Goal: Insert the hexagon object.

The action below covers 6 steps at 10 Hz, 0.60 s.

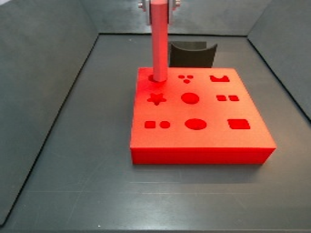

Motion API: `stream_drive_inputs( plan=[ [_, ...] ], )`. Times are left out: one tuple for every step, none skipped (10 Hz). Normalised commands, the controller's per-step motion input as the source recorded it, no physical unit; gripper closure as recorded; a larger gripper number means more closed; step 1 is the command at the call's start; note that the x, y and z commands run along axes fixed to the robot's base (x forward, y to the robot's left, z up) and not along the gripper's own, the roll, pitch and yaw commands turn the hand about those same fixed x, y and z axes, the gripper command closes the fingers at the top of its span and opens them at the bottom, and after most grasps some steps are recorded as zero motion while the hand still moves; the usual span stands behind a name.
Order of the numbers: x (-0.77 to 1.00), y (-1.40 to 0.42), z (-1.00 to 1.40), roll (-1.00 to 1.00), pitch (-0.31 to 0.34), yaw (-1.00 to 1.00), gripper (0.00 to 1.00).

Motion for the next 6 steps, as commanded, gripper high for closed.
stream_drive_inputs(
  plan=[
    [-0.23,-0.1,-0.03,0.01,-0.051,0.0,1.0],
    [-0.08,-0.23,-0.13,0.05,-0.076,0.04,1.0],
    [0.02,-0.23,-0.18,0.08,-0.076,0.15,1.0],
    [0.19,-0.1,-0.25,0.11,-0.066,0.18,1.0],
    [0.17,0.0,-0.34,0.11,-0.073,0.15,1.0],
    [0.31,0.0,-0.43,0.12,-0.071,0.07,1.0]
  ],
)
